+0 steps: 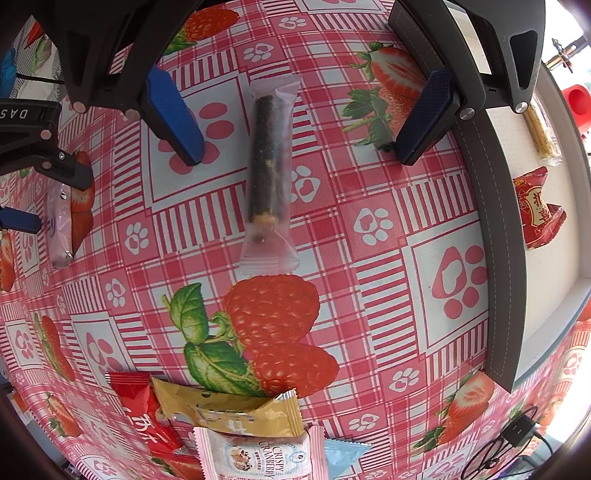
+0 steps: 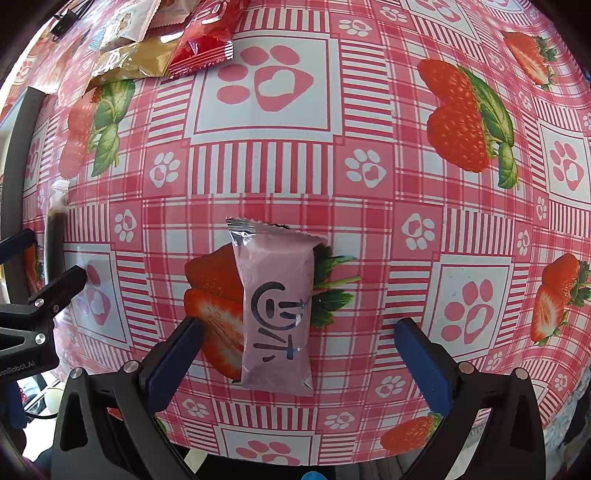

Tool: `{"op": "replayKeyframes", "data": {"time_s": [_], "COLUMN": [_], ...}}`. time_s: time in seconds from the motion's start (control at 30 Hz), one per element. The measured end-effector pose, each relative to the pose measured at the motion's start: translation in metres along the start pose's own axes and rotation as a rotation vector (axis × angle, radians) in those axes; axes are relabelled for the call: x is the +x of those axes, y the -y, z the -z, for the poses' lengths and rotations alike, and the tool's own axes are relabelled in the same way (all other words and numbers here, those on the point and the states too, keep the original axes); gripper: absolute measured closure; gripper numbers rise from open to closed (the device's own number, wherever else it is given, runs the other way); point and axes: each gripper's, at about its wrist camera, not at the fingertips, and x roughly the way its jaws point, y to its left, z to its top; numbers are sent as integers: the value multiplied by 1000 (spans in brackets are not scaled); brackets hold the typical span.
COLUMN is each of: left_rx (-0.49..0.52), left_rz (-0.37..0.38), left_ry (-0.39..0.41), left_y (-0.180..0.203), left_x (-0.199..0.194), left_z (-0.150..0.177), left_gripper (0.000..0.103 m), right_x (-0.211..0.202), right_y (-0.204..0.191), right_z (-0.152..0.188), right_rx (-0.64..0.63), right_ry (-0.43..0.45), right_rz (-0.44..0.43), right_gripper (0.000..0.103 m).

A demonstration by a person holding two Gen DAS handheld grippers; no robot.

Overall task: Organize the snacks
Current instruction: 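Grasp the clear-wrapped dark stick with the left gripper while the right holds the pink bar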

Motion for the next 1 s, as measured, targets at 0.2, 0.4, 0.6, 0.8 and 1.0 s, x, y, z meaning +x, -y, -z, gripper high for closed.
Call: {"op": "replayKeyframes", "data": {"time_s": [0.2, 0.4, 0.6, 0.8, 1.0], "left_rx": [-1, -1, -1, -1, 0], "left_rz": [1, 2, 2, 3, 4], "left_ry": [1, 2, 3, 4, 11], "left_y": [0, -1, -1, -1, -1], "left_x": [0, 0, 0, 0, -1], "left_z": [0, 0, 0, 1, 3], "left_gripper": [0, 0, 0, 0, 0], "right_x": [0, 0, 0, -1, 0], "right_y": [0, 0, 0, 0, 0], "right_z": [1, 1, 1, 1, 4], "right_rx": [0, 2, 2, 2, 3], "right_ry": [2, 3, 5, 4, 9], "right_rz": [1, 1, 2, 3, 4], "right_gripper": [0, 0, 0, 0, 0]}}
